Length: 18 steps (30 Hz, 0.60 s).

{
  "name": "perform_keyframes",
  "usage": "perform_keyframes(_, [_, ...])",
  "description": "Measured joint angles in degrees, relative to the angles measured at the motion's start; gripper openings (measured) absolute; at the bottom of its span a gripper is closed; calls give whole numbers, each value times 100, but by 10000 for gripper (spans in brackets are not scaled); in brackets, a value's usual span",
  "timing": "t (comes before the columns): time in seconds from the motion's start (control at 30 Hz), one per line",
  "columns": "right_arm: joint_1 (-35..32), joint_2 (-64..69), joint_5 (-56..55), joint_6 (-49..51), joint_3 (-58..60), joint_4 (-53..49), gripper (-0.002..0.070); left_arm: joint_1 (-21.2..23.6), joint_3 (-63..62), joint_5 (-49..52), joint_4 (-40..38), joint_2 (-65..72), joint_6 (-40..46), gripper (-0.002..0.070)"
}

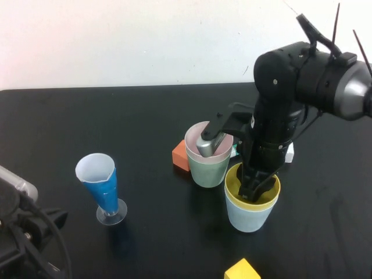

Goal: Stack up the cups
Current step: Pick up the blue cup, then place the blue cup on the pink cup

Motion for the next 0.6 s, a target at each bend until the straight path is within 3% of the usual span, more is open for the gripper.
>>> perform_keyframes(0.23, [0, -518, 25, 52, -93, -92, 232, 0, 0, 0, 0, 0, 0, 0])
perform_keyframes(0.6, [0, -1505, 155, -37, -1197, -236, 232, 0, 0, -20, 0, 0, 0, -1])
